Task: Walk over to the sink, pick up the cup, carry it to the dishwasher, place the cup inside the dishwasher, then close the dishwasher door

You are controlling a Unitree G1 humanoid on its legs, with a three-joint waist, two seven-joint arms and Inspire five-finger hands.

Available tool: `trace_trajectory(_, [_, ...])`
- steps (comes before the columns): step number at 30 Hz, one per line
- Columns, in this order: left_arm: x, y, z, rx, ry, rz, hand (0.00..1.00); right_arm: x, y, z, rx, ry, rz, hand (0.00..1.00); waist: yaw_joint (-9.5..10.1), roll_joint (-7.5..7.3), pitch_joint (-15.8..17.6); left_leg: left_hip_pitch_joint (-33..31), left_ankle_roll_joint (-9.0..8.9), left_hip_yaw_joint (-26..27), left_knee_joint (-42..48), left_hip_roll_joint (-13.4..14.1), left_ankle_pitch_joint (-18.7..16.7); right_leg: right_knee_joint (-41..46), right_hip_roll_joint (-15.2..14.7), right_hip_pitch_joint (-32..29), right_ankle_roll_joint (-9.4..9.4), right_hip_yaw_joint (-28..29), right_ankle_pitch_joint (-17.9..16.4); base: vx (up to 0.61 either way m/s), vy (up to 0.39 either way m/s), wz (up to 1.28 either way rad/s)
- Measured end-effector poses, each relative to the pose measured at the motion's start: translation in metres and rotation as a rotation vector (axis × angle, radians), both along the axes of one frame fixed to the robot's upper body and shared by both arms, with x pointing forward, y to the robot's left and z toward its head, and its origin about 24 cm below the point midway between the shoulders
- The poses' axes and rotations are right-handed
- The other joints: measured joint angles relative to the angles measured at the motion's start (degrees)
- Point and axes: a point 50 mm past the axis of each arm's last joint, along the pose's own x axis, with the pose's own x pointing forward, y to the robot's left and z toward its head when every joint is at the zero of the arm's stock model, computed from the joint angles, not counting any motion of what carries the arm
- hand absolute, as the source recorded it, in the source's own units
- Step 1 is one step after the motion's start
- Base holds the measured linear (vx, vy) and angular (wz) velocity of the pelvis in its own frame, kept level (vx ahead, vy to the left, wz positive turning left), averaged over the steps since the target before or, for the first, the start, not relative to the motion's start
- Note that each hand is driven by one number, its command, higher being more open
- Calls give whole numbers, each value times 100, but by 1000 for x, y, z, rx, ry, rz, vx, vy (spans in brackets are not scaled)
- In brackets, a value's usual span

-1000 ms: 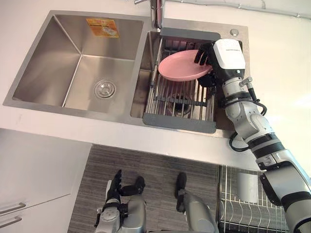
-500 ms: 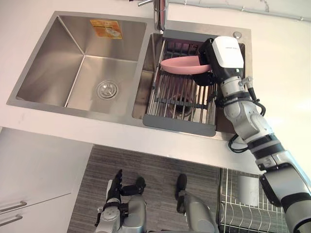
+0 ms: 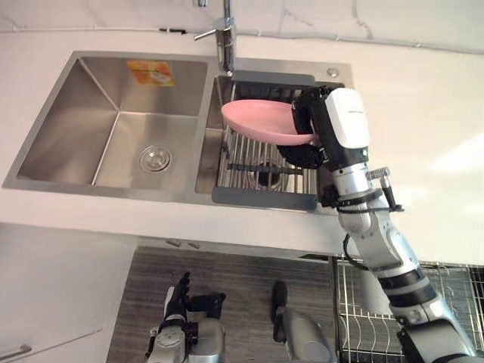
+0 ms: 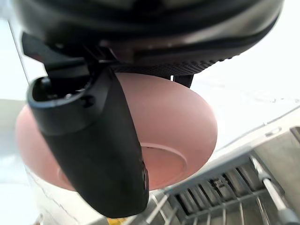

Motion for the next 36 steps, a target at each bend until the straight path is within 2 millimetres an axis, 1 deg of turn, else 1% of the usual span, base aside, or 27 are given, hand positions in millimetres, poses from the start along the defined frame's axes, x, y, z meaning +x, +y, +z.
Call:
trace_trajectory(2, [-3,1,-2,4,18,1,100,-8,1,-4,36,11,13,0,-71,-68,-57,139,14,110,-37,-1,-33,-30,15,80,17,111,13,34,43,-21])
trace_trajectory(4, [-5,2,-3,7,28,-1,100,-16,-2,-8,60,13,16,0,-83,-97,-132,186,28,193,-37,-2,-71,-56,30,98,37,195,28,25,39,-22])
trace_trajectory(9, [-11,1,-7,21,62,-22,100,-31,-4,-17,91,38,15,0,-165,-111,-337,296,46,339,-41,-25,-115,-91,37,136,68,362,54,27,37,-19])
trace_trajectory(15, [-15,1,-9,26,84,-30,100,-46,-12,-27,136,62,-22,0,-250,-105,-418,482,78,547,-28,-39,-209,-139,69,226,106,592,108,-16,27,-20])
trace_trajectory(16, [-17,0,-11,26,95,-36,100,-50,-15,-29,139,70,-37,0,-280,-97,-460,506,91,629,-20,-51,-225,-163,69,226,118,667,129,-20,35,-28])
trace_trajectory(19, [-17,-2,-11,30,98,-48,100,-55,-21,-32,142,77,-66,0,-307,-98,-470,600,113,856,15,-63,-287,-173,106,225,139,898,178,-26,45,-40])
trace_trajectory(23, [-20,-2,-12,36,106,-65,100,-61,-21,-31,144,63,-76,0,-421,-95,-475,642,133,1244,234,-67,-455,-197,155,177,173,1291,297,-24,59,-51])
trace_trajectory(27, [-19,-2,-12,37,101,-65,100,-65,-23,-29,150,32,-102,0,-417,-111,-467,643,152,1727,484,-73,-637,-180,247,45,227,1767,440,-36,64,-69])
trace_trajectory(29, [-19,0,-11,43,98,-64,100,-65,-25,-28,150,22,-116,0,-448,-152,-444,571,180,1932,715,-89,-762,-49,274,-82,260,1947,468,-83,74,-55])
trace_trajectory(31, [-17,5,-9,57,84,-69,100,-65,-29,-27,147,13,-146,0,-550,-292,-380,334,273,2016,1172,-91,-947,201,258,-303,303,2022,495,-160,38,-35])
trace_trajectory(32, [-16,6,-9,59,83,-69,100,-65,-30,-27,150,12,-152,0,-548,-326,-382,288,303,2071,1193,-68,-933,98,223,-307,328,2030,461,-196,7,-35])
trace_trajectory(33, [-15,8,-8,63,80,-61,100,-65,-31,-25,151,2,-159,0,-529,-317,-359,218,361,2204,1179,-14,-895,523,141,-515,90,1675,258,-168,-2,-32])
trace_trajectory(34, [-15,9,-8,62,83,-54,100,-66,-32,-25,153,-4,-162,0,-549,-321,-363,180,377,2245,1146,23,-830,1636,2,-767,-168,1185,-350,-147,-27,-33])
trace_trajectory(35, [-15,9,-8,63,84,-57,100,-66,-33,-24,152,-6,-166,0,-552,-330,-379,155,343,2260,1113,55,-775,2215,-217,-756,-143,824,-727,-71,-39,-18])
trace_trajectory(36, [-15,9,-8,64,83,-58,100,-66,-33,-24,152,-7,-165,0,-547,-339,-401,120,323,2271,1112,79,-758,2286,-302,-692,-123,700,-887,-10,-127,-18])
